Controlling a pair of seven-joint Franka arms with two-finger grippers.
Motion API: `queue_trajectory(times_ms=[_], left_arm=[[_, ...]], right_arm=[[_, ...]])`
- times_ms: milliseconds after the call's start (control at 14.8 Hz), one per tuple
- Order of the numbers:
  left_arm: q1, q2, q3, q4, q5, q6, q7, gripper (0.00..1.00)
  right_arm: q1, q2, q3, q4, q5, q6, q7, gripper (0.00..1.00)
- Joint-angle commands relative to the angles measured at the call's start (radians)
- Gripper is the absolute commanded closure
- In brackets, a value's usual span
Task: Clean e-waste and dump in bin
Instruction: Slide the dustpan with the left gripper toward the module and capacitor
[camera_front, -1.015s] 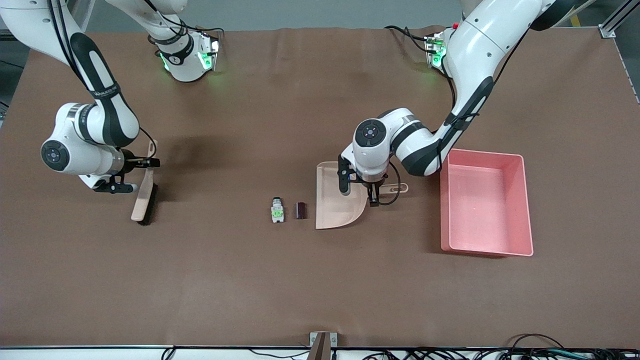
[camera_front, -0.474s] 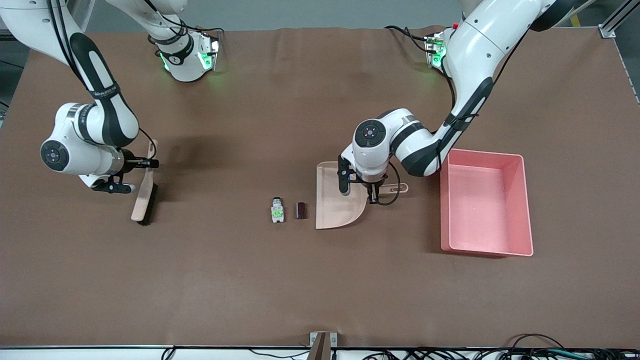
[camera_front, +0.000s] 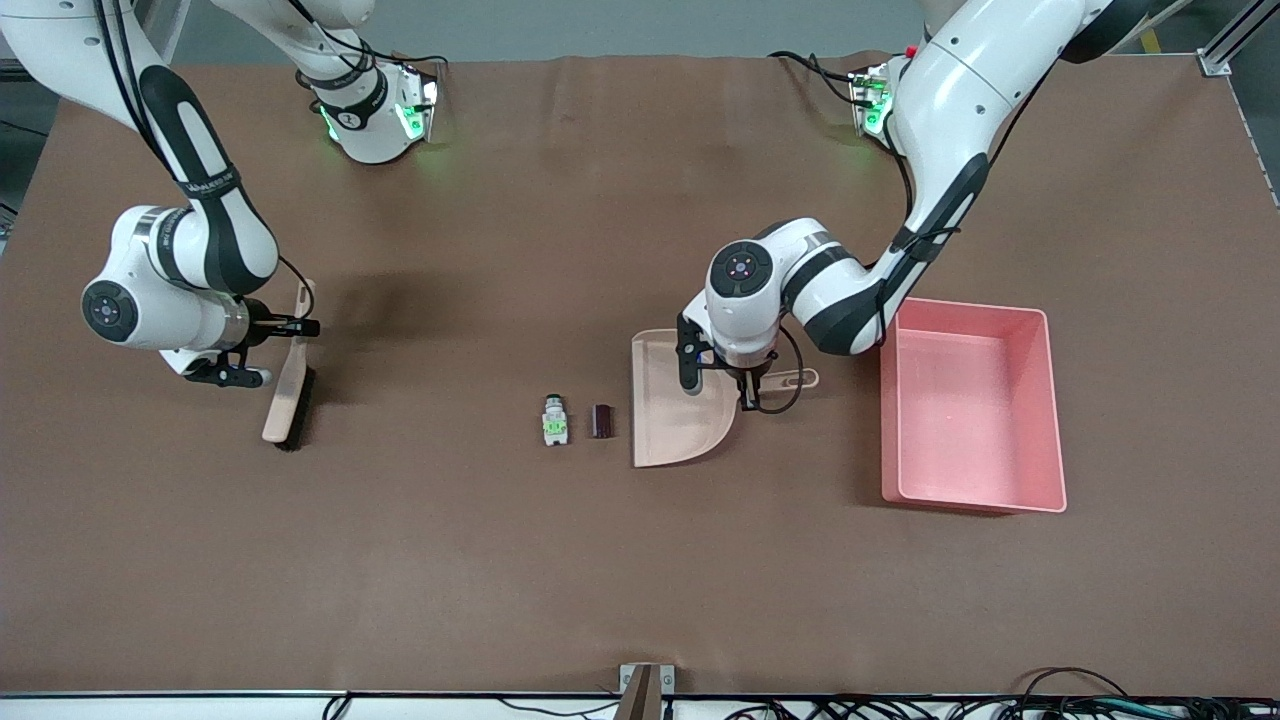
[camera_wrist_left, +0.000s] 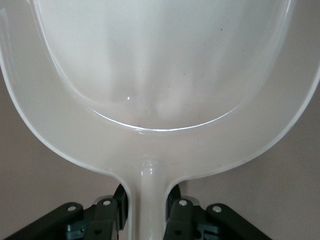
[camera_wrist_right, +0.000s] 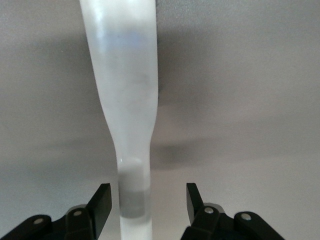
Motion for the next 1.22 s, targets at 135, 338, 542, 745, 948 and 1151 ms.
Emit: queue_trajectory(times_ms=[135, 338, 542, 745, 948, 1151], left_arm=[[-0.023, 0.009, 0.003, 0.074, 0.022, -0.087, -0.005, 0.95], [-0.024, 0.034, 0.003, 0.099, 0.073, -0.087, -0.004, 0.95], [-0.062, 0.052, 0.006, 0.125, 0.094, -0.088, -0.005, 0.95], [-0.063, 0.06, 0.013, 0.128, 0.1, -0.088, 0.001, 0.95], [-0.055, 0.06, 0.013, 0.129, 0.095, -0.088, 0.021, 0.95], [-0.066, 0.09, 0.014, 0.19, 0.095, -0.168, 0.021, 0.95]], right_arm=[[0.011, -0.011, 0.013, -0.011, 0.014, -0.001, 0.036, 0.35], [0.011, -0.012, 0.013, -0.011, 0.014, 0.001, 0.036, 0.45], [0.003, -0.012, 0.011, -0.008, 0.014, 0.001, 0.035, 0.49], [0.003, -0.012, 0.011, -0.009, 0.014, -0.001, 0.036, 0.58], [0.003, -0.012, 0.011, -0.009, 0.014, -0.001, 0.036, 0.61], [0.003, -0.012, 0.011, -0.009, 0.014, -0.002, 0.038, 0.71]])
